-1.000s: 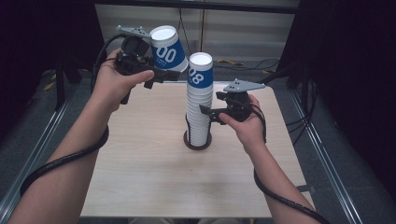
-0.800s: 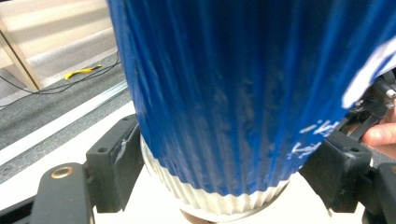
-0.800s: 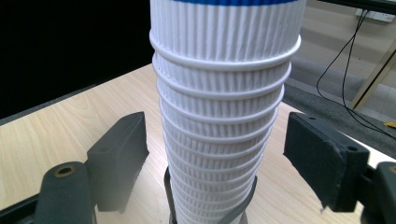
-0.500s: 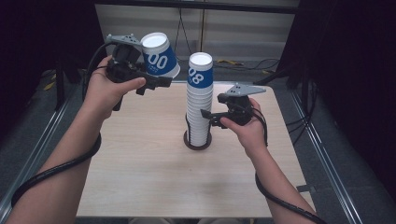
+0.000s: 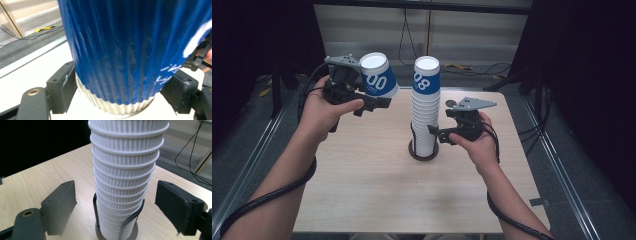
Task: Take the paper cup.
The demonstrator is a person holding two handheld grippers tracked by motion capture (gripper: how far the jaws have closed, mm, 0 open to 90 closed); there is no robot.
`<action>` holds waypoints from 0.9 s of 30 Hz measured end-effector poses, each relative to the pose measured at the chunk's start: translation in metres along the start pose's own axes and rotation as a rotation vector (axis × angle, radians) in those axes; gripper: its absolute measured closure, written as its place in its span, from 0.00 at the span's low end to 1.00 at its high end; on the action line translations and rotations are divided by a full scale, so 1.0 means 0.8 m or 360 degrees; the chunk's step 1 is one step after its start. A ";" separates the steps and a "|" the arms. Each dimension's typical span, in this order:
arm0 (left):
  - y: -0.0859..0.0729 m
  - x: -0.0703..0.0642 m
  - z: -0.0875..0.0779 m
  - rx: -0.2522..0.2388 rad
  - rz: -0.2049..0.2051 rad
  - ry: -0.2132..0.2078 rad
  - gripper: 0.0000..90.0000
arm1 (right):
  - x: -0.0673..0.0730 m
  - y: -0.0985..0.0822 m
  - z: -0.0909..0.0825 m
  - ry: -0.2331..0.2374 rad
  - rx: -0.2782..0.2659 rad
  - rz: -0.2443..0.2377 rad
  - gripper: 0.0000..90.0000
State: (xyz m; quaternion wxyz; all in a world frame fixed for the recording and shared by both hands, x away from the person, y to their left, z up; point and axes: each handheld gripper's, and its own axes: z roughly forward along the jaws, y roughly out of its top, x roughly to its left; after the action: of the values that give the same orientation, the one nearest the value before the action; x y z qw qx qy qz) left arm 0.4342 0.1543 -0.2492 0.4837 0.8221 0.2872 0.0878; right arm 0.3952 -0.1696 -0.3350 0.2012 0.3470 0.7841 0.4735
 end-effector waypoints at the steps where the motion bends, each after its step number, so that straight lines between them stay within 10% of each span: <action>1: -0.002 0.000 0.001 0.0001 -0.0002 -0.0002 0.24 | 0.000 -0.001 0.000 0.0003 0.0000 -0.0003 0.18; 27: -0.049 -0.004 0.025 0.0080 0.0014 -0.0041 0.24 | 0.006 -0.020 0.005 0.0036 0.0070 -0.0051 0.16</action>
State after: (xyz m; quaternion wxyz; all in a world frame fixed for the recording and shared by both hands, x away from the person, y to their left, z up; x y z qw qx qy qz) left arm 0.4246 0.1519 -0.2918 0.4662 0.8362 0.2795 0.0721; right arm 0.3888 -0.1682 -0.3506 0.1923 0.3332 0.8020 0.4569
